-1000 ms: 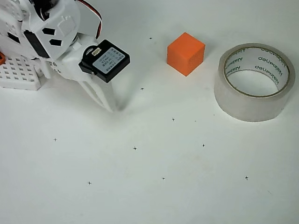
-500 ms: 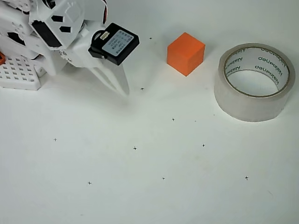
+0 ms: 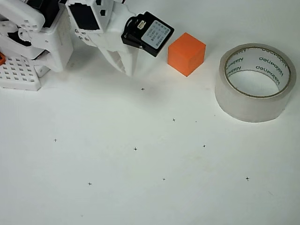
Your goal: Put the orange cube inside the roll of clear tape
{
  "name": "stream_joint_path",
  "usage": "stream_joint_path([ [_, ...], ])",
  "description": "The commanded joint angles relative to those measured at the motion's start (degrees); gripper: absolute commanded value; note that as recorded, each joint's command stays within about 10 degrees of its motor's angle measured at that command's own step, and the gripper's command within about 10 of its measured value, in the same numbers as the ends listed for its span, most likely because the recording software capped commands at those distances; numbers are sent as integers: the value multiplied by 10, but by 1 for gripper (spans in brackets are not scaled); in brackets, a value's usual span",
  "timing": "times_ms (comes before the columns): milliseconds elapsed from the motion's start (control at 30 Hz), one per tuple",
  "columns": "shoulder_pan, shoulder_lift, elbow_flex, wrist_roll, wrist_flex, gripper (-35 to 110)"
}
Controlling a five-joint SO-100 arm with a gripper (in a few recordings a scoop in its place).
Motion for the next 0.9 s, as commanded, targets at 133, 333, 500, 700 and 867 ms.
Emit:
stream_joint_path([
  [133, -33, -37, -160, -1, 3, 17],
  [333, -55, -112, -236, -4, 3, 20],
  [500, -70, -162, -272, -7, 2, 23],
  [700, -92, -204, -302, -21, -20, 29],
  [867, -105, -245, -338, -21, -20, 29],
])
